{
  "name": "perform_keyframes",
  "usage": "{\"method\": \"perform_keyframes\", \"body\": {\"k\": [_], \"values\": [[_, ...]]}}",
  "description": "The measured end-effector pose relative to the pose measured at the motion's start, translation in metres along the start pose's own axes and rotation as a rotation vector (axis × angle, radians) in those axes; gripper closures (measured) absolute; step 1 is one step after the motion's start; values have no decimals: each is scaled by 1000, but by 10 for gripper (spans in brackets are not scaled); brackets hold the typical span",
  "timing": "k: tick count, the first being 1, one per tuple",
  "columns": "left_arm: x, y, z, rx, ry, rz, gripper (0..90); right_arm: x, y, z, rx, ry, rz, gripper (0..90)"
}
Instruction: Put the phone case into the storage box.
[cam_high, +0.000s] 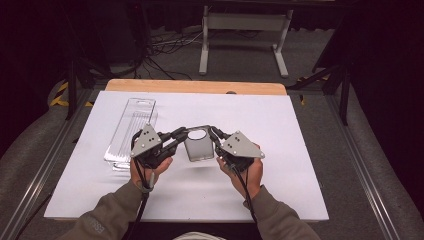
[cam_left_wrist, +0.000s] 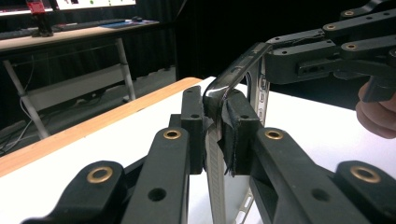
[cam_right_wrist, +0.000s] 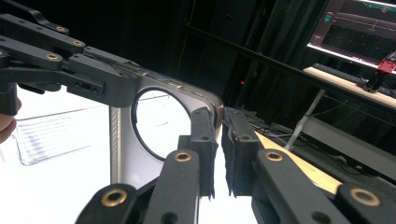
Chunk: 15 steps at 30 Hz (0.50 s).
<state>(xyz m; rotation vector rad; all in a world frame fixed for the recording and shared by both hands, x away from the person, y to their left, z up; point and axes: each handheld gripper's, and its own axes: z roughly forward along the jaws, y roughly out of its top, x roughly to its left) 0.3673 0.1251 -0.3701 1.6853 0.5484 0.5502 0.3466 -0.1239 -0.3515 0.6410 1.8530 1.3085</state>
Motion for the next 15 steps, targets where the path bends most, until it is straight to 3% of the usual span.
{"method": "perform_keyframes", "body": {"k": [15], "values": [[-3, 0, -3, 9, -4, 31, 805, 0, -3, -2, -1, 13, 28, 799]]}}
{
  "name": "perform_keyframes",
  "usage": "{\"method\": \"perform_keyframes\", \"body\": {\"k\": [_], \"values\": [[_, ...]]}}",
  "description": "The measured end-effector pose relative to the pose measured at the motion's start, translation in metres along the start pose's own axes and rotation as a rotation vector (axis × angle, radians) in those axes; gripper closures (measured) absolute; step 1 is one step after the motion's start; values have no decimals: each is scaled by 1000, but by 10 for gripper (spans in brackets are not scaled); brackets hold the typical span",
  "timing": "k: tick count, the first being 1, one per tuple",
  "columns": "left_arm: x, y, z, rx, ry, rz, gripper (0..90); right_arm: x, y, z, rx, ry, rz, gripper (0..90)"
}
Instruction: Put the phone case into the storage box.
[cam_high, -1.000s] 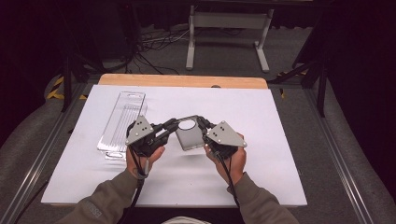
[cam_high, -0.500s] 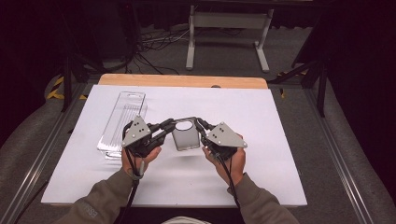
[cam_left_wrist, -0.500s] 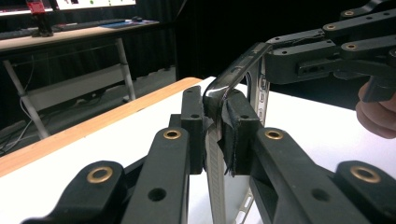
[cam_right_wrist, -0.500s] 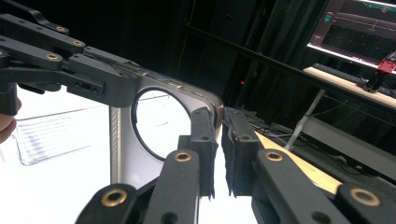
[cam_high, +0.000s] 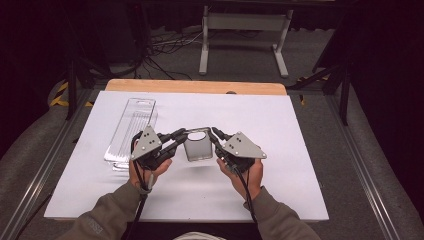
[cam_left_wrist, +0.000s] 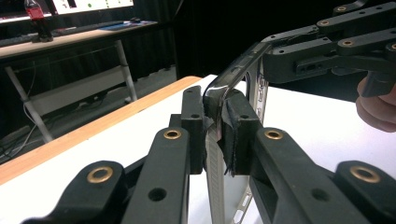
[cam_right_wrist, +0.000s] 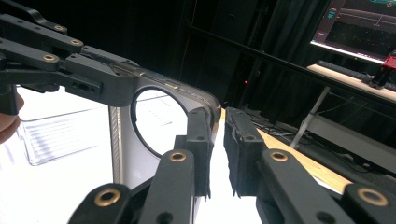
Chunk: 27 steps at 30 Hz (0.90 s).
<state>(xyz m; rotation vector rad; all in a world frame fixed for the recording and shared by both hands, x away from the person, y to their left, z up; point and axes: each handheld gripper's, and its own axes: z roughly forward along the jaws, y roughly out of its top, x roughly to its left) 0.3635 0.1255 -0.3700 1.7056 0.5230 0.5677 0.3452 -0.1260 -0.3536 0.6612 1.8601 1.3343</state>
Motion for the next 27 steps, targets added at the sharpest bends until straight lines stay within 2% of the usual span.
{"method": "perform_keyframes", "body": {"k": [4, 7, 9, 19, 27], "values": [[0, 0, -1, 1, 7, 19, 805, 0, -1, 0, 3, 4, 6, 782], [0, 0, -1, 4, 6, 17, 805, 0, -1, 1, 3, 6, 9, 770], [0, 0, -1, 3, 23, 21, 805, 0, -1, 0, 2, 11, 13, 756], [3, -1, -3, 2, 18, 22, 805, 1, -1, 1, 1, 25, 17, 711], [6, -1, -6, 2, 20, 14, 806, -1, -5, -4, 4, 45, 21, 617]]}}
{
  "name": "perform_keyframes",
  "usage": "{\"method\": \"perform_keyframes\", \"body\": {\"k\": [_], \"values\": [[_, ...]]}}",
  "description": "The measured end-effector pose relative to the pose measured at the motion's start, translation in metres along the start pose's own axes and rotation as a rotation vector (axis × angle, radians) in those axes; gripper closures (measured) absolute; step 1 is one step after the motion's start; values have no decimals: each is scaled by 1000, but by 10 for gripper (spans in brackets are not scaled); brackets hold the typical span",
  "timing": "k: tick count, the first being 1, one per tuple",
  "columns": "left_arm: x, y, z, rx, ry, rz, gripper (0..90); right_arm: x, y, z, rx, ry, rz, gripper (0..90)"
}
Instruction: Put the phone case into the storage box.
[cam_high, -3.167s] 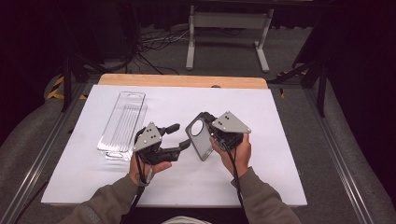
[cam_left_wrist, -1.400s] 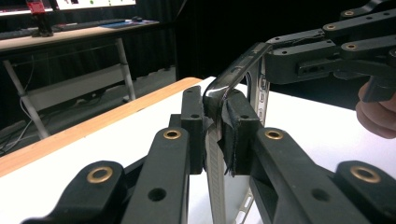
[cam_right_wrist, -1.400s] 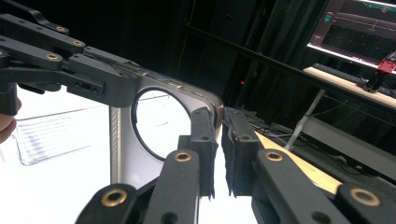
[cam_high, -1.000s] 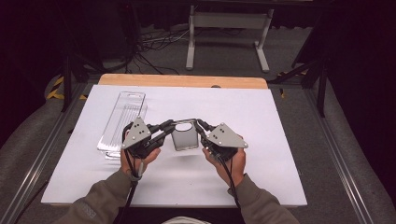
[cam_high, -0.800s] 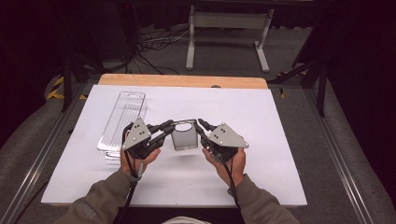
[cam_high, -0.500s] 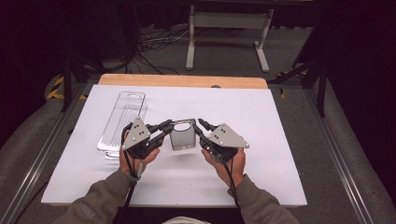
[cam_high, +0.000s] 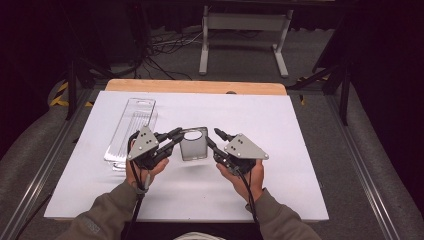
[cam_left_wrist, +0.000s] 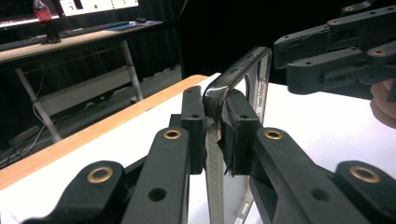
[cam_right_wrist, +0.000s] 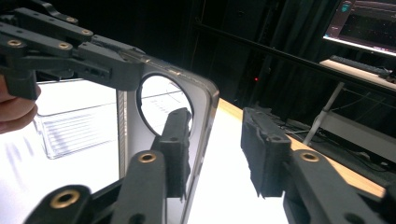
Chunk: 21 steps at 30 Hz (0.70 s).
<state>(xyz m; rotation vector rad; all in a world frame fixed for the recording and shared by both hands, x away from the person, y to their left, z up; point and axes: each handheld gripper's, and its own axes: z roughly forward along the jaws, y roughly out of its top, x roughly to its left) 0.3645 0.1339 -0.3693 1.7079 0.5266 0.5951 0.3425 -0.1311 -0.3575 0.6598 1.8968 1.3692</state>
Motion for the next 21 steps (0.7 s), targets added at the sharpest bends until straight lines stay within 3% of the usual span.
{"method": "perform_keyframes", "body": {"k": [21], "values": [[5, 3, -7, -11, 8, 6, 806, -13, -21, -13, 36, 33, -27, 493]]}}
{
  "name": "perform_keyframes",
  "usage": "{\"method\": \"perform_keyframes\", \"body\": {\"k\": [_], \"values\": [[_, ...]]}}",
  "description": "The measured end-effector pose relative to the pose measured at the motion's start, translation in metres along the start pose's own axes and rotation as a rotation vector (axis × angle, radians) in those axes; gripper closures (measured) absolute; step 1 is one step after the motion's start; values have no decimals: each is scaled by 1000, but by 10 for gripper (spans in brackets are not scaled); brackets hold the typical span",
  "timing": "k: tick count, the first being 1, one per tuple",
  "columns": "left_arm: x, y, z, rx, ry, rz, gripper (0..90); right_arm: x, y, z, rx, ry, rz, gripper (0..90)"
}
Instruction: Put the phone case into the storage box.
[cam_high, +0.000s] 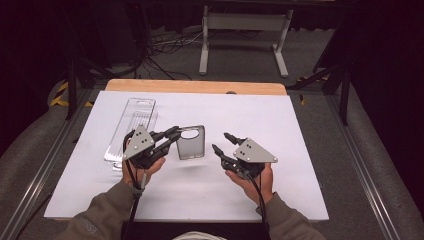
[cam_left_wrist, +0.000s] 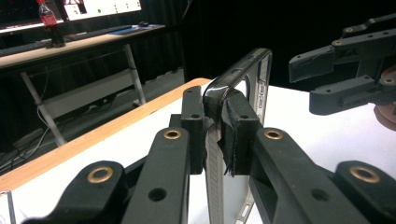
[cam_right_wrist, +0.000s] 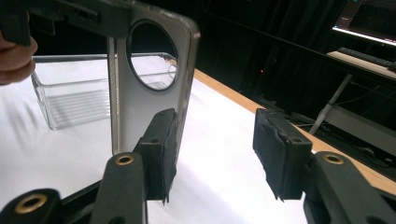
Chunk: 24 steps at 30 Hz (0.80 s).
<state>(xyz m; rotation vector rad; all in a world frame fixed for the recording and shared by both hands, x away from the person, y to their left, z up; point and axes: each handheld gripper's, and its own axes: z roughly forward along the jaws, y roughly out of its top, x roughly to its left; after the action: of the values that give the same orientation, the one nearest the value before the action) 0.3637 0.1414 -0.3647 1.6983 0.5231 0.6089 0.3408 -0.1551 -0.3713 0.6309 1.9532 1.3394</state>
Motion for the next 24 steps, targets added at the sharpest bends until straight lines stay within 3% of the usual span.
{"method": "perform_keyframes", "body": {"k": [12, 24], "values": [[2, 1, -2, -3, 6, -3, 806, -4, -16, -10, 24, 20, -34, 427], [4, 1, -3, -1, 11, 2, 806, -3, -28, -21, 12, 40, -55, 382]]}}
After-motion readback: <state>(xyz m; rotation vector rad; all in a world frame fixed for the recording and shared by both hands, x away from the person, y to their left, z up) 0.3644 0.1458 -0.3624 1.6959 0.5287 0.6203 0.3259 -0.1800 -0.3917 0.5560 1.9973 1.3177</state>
